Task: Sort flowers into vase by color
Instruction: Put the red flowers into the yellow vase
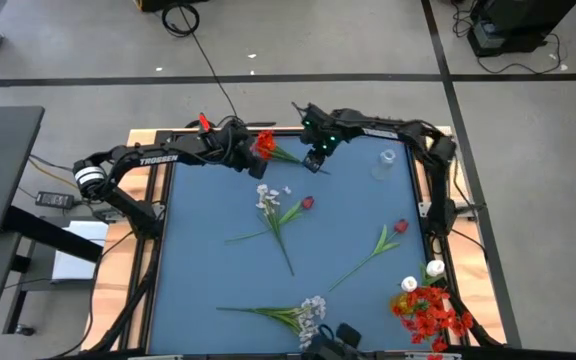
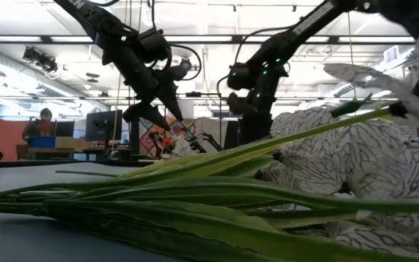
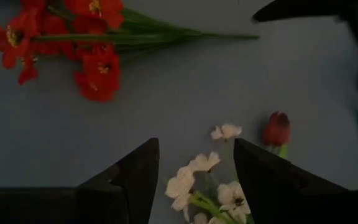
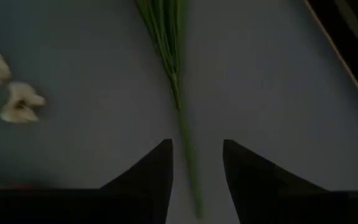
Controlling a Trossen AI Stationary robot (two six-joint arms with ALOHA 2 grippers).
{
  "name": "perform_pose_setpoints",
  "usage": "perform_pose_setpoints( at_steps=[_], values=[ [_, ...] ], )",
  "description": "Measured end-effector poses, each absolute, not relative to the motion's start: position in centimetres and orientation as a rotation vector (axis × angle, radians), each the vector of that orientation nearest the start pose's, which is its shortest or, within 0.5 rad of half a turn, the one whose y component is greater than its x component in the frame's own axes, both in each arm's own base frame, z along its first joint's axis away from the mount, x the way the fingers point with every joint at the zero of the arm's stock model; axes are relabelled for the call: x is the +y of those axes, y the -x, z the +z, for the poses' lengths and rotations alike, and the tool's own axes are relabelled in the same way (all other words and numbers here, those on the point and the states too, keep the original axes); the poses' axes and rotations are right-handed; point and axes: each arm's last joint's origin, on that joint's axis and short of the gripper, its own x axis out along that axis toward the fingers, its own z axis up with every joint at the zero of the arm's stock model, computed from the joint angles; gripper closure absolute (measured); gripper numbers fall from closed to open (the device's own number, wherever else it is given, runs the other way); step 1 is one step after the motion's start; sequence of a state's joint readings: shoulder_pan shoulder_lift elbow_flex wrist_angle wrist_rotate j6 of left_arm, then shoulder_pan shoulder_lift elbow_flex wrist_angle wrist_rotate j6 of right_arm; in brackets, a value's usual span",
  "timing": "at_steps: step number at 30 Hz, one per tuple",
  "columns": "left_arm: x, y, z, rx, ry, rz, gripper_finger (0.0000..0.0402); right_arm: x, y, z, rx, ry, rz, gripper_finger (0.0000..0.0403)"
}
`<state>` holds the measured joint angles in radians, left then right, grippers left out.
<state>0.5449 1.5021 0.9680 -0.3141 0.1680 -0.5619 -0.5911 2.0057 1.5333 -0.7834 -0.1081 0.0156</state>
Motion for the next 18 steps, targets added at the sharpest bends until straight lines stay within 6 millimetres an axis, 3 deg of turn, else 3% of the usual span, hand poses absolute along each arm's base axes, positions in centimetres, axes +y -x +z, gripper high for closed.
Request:
perform_pose_setpoints(
  at_steps=[5,10,18],
  values=[
    [15.6,-26.5,22.2,0.659,0.898,0.607,0.0189,-23.4,-35.3,17.6,1.304,-0.330,-0.324,0.0253],
    [15.5,-26.6,22.2,0.646,0.960,0.631,0.0189,-23.5,-35.5,15.4,1.401,-0.319,-0.246,0.0253],
    [15.9,-26.3,22.2,0.624,0.990,0.664,0.0189,-23.4,-35.4,14.2,1.465,-0.313,-0.224,0.0258]
  ],
)
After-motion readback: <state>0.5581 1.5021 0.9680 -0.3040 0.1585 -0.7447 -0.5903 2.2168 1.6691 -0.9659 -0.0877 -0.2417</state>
